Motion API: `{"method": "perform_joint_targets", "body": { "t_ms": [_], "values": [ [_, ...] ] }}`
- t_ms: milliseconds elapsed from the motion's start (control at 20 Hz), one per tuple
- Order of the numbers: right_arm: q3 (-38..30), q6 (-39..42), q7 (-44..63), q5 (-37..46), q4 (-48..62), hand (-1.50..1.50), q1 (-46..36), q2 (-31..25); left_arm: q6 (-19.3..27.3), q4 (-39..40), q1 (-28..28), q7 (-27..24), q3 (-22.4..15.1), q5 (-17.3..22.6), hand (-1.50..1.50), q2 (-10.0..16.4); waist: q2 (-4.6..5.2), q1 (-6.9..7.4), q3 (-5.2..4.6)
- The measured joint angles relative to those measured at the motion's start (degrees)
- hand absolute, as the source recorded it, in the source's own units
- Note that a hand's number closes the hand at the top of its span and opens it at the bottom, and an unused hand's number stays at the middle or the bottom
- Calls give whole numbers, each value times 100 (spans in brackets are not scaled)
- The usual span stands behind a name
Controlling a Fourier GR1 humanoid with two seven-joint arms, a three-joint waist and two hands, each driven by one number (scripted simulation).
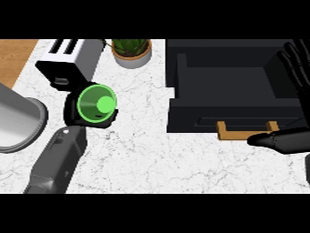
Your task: Pick up the cup, place it into the drawer and close the drawer
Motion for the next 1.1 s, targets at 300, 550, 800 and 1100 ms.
{"method": "perform_joint_targets", "body": {
  "t_ms": [300,550,800,1100],
  "values": [
    [-9,-26,-71,79,99,-150,4,7,127,-922,-708,1041,-384,20,150,-336,-17,41,5],
    [10,-43,-86,104,61,-150,92,48,625,-1721,-1255,2200,-898,250,150,-471,-27,22,5],
    [-116,99,-254,12,224,-150,35,-62,1409,-1869,-1995,3013,-1503,508,150,-512,4,-70,4],
    [-137,119,-265,-13,254,-150,-53,-88,2151,-1157,-3114,3823,-1840,772,150,-526,44,-189,4]
  ]
}}
